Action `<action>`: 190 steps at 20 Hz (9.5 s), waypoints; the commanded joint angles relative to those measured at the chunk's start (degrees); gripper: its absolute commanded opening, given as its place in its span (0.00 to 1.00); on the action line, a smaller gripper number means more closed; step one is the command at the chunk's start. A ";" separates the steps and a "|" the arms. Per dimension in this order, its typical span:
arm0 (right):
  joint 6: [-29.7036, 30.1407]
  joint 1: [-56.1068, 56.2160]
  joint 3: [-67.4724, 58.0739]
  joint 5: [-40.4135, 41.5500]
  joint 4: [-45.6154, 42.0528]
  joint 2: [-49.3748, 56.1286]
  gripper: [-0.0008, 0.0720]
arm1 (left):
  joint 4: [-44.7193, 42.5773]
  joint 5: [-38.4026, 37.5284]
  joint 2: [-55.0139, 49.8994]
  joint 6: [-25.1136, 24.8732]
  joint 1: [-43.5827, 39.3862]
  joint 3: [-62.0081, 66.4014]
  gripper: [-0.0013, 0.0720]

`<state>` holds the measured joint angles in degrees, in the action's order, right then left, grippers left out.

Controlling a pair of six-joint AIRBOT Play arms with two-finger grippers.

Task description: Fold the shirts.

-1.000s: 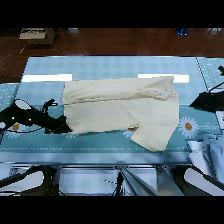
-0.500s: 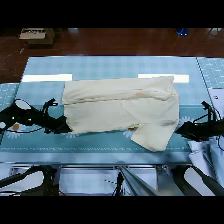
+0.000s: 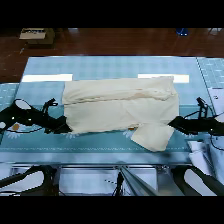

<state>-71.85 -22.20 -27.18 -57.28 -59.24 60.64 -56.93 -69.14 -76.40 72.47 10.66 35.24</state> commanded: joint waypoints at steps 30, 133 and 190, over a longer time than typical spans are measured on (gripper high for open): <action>1.60 15.26 -40.44 29.70 12.37 26.10 0.05 | 10.47 15.56 -11.30 -1.29 -2.21 33.86 0.04; -41.81 64.15 -46.21 52.50 0.17 32.09 0.77 | 35.67 -19.12 8.33 -15.50 14.45 35.93 0.04; -16.17 -32.76 -35.01 -40.26 -33.88 -25.16 0.05 | 33.75 -11.69 -0.33 -18.08 10.51 34.03 0.04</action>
<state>-93.14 -47.53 -62.06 -90.08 -81.14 36.23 -23.16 -82.28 -75.35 55.02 22.48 69.28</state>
